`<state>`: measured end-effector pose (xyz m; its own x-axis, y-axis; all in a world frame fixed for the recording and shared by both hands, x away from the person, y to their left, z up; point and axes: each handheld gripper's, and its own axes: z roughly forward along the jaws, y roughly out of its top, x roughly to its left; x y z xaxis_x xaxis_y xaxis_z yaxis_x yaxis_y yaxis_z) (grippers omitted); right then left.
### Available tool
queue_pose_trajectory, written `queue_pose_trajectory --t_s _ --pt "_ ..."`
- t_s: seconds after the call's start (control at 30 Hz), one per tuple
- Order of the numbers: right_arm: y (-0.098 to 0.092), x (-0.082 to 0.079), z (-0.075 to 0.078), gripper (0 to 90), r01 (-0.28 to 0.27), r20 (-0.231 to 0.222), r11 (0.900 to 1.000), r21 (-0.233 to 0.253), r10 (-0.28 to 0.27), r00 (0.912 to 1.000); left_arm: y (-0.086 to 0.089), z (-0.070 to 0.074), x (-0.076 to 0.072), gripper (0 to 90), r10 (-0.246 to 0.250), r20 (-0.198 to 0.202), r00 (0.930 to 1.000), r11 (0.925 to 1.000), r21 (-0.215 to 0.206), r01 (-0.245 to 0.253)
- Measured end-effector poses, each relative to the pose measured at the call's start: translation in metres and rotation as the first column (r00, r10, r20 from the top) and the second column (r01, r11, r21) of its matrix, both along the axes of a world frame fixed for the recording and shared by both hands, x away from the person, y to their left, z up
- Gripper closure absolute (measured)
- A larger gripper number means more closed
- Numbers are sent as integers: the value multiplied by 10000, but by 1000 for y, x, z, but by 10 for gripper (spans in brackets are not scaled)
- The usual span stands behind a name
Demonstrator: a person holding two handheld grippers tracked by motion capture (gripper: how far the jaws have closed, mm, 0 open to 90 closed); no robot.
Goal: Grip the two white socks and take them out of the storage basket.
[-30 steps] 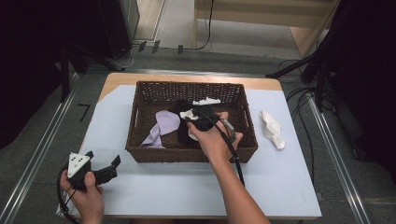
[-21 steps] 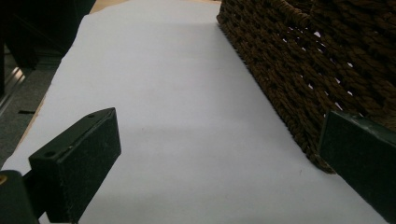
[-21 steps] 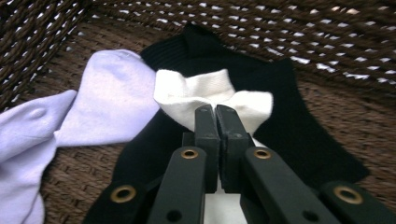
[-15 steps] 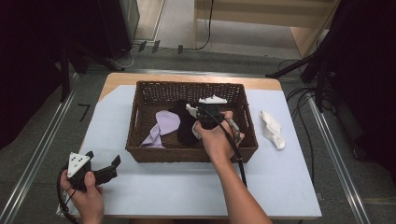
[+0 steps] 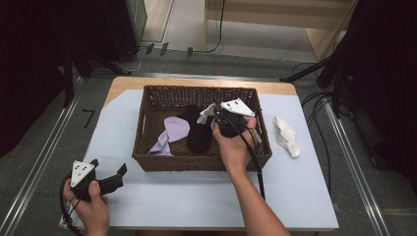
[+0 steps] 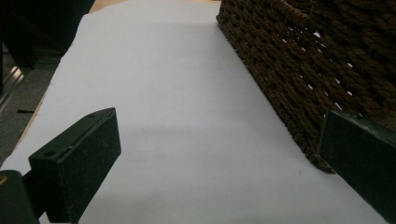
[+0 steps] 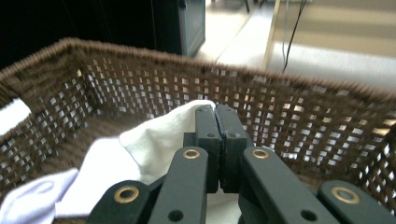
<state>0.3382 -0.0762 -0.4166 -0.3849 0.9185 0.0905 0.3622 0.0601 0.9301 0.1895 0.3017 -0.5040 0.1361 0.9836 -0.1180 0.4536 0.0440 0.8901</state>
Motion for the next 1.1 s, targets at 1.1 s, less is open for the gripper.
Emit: queue_pose_trajectory --t_s 1.1 --pt "-107 -11 45 895 1402 2911 9860 897 -1606 9431 0 0 0 2 34 45 10000 10000 5 -34"
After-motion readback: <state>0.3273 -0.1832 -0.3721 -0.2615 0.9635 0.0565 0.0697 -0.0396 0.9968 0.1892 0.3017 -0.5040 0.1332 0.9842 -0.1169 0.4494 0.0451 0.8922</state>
